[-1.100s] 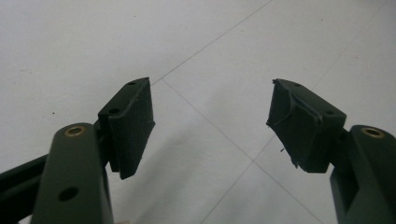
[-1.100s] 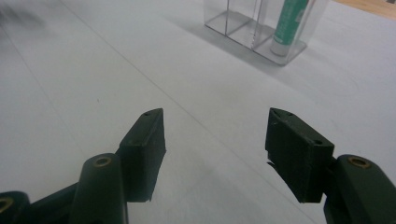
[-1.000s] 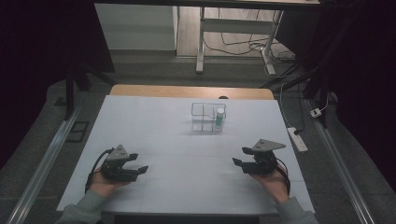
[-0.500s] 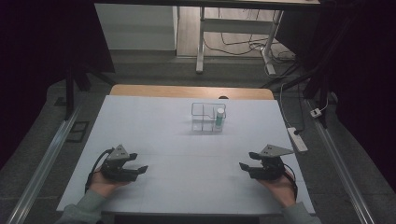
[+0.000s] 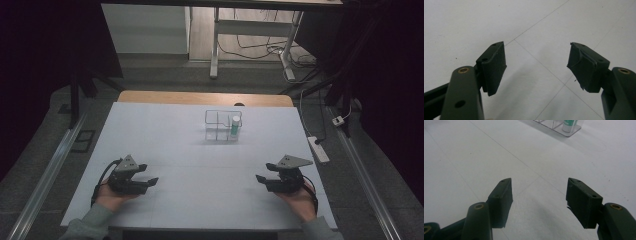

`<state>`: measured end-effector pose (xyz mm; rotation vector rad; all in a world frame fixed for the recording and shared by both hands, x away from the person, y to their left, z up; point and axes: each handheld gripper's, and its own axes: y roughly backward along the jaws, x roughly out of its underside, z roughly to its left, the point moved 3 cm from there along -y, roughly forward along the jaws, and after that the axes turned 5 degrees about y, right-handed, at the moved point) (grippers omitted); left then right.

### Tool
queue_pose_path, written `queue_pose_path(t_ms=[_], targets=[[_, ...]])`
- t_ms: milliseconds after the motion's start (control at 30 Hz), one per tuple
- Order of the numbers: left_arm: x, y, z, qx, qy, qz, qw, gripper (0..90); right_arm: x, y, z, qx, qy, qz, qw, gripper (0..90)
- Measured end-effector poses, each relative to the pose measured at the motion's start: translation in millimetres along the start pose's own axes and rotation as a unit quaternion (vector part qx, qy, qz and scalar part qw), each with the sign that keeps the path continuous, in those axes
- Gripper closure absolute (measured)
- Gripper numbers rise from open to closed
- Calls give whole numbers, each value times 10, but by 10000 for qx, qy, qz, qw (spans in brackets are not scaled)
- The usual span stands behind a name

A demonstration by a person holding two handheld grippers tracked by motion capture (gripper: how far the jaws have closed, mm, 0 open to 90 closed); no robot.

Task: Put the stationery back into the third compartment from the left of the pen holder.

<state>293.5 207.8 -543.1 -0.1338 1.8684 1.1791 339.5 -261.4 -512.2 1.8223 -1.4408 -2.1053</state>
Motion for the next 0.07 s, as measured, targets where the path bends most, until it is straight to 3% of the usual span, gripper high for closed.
queue_pose_path(t_ms=[67], targets=[[-1, -3, 0, 1, -5, 3, 10000, 300, 0, 2, 0, 1, 7, -1, 10000, 373]])
